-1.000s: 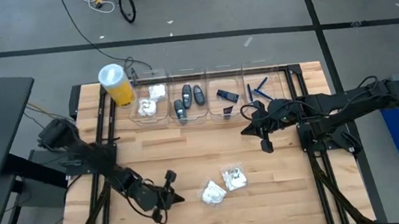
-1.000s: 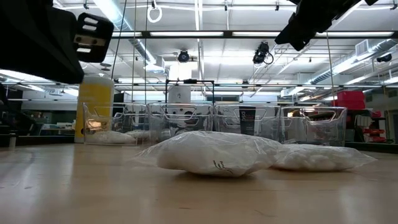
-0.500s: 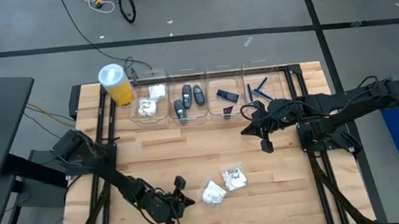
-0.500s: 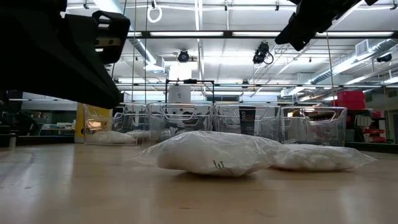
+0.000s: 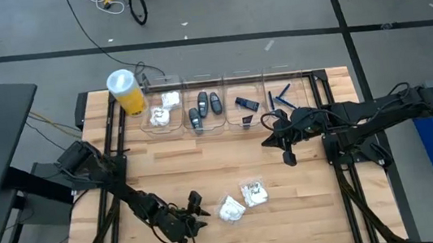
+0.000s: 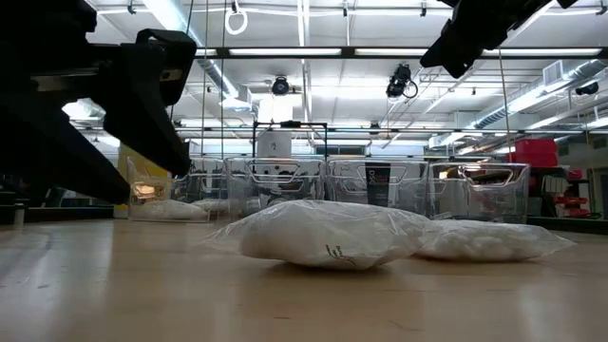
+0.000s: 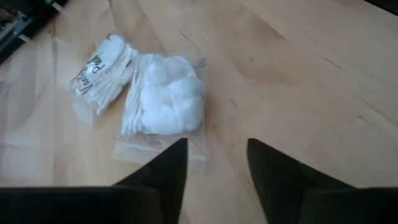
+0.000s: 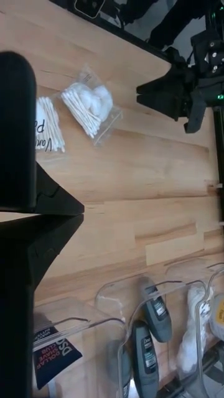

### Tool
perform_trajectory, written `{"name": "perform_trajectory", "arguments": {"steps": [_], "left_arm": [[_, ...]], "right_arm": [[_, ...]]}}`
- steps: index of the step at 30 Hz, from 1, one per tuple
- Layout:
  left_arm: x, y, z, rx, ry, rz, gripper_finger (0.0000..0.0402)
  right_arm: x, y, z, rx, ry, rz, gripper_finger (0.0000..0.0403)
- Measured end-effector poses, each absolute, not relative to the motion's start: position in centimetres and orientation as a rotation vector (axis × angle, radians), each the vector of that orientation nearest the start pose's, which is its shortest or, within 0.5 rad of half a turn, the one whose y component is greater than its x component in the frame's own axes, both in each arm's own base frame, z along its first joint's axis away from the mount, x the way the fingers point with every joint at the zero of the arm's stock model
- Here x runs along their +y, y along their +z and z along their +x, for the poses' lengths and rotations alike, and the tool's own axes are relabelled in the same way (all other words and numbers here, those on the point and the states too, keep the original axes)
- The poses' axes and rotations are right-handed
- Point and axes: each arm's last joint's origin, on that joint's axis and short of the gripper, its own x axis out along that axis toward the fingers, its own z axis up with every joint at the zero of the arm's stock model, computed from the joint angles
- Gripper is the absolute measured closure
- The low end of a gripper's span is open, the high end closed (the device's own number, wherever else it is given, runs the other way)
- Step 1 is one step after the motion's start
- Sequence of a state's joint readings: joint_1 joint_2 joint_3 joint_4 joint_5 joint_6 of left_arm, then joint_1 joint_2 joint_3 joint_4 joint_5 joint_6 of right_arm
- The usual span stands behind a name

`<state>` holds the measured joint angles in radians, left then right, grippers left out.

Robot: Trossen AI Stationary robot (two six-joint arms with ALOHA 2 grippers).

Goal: Pick & Place Travel size toiletries
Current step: Put the white cotton pack into the left transparent bin

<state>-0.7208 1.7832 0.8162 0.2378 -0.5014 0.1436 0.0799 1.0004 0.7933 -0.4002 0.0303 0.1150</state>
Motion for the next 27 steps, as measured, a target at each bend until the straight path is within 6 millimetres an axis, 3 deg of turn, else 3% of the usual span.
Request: {"name": "perform_trajectory", "arguments": {"steps": [6,12,27], "left_arm": [[-20.97,13.21,26.0,0.583,-0.247,0.556,0.0158],[-21.01,13.04,25.86,0.603,-0.3,0.569,0.0118],[-20.41,12.92,25.89,0.615,-0.196,0.672,0.0135]], "right_arm": [[1.59,27.89,20.84,0.608,0.023,0.055,0.0396],[1.6,27.89,20.84,0.607,0.04,0.011,0.0395],[1.6,27.89,20.84,0.606,0.063,-0.062,0.0394]]}}
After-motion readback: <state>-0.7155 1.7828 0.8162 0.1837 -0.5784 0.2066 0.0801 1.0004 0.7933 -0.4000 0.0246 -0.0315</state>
